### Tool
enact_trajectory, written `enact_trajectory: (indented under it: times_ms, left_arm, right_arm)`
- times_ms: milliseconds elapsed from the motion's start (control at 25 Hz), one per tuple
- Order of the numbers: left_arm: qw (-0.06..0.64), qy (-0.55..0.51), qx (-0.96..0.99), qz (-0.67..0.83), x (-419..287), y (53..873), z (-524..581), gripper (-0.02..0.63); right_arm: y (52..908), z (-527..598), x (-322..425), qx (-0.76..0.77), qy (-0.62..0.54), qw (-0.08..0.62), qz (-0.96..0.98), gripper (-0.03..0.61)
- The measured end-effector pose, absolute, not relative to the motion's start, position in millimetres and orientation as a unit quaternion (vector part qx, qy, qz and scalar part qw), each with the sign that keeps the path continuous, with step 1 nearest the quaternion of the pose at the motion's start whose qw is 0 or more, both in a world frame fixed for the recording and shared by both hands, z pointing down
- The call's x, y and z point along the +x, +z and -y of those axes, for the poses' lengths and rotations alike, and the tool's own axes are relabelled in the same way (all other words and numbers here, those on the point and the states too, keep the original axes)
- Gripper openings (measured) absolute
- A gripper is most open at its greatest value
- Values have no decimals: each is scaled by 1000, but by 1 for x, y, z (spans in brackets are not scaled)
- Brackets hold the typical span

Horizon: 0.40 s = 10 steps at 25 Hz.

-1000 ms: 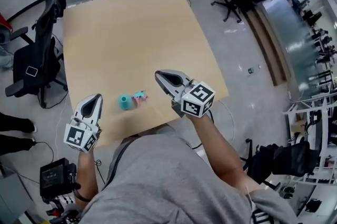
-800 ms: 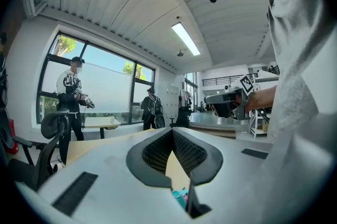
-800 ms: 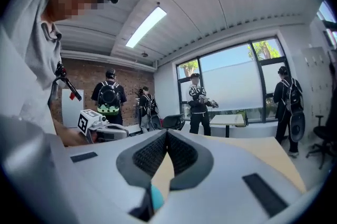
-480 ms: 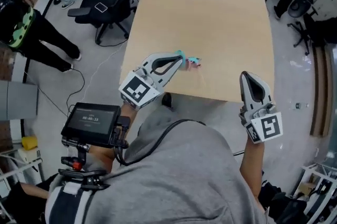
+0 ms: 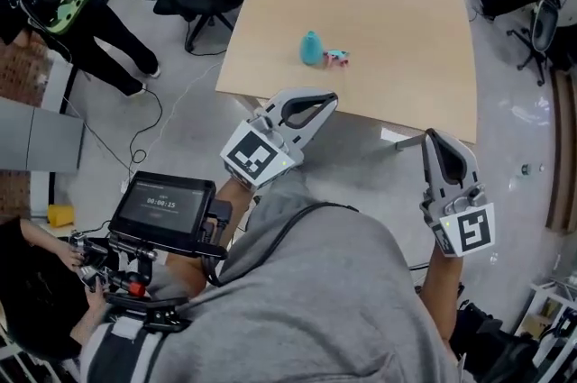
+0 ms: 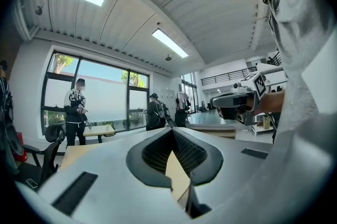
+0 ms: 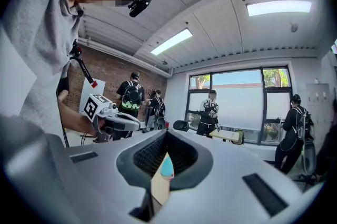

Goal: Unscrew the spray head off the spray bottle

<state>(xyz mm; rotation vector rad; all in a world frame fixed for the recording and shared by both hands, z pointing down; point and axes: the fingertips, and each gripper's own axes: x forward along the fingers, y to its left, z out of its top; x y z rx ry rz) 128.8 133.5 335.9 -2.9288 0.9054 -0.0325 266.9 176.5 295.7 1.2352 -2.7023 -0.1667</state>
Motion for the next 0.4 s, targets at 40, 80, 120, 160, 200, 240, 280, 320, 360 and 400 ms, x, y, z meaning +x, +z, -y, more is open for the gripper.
enact_trajectory:
  times_ms: [40, 80, 120, 160, 200, 240, 280, 320, 360, 400]
  left_arm:
    - [41, -10, -954, -298, 127, 334, -148, 3]
    - [44, -12, -953, -301, 123, 336, -157, 3]
    - [47, -15, -951, -305, 117, 340, -162, 3]
    - [49, -20, -950, -308, 113, 344, -163, 3]
    - [50, -24, -949, -310, 109, 349, -163, 3]
    - [48, -27, -949, -312, 107, 353, -162, 3]
    - [45, -30, -948, -313, 106, 356, -161, 3]
    - [41, -33, -948, -313, 106, 358, -160, 3]
    - [37, -35, -948, -313, 106, 361, -158, 3]
    - [34, -37, -949, -312, 107, 363, -156, 3]
  right_arm:
    - [295, -190, 266, 411, -59, 81, 906, 5]
    - [298, -198, 263, 408, -61, 77, 908, 5]
    - [302, -201, 259, 406, -62, 72, 909, 5]
    - [307, -200, 256, 404, -62, 68, 910, 5]
    - [310, -198, 254, 403, -62, 64, 911, 5]
    - [311, -196, 253, 404, -62, 61, 911, 5]
    - [313, -194, 254, 406, -61, 60, 910, 5]
    - [315, -192, 255, 408, -58, 61, 909, 5]
    - [318, -190, 258, 411, -54, 63, 908, 5]
    - [321, -189, 260, 413, -50, 66, 907, 5]
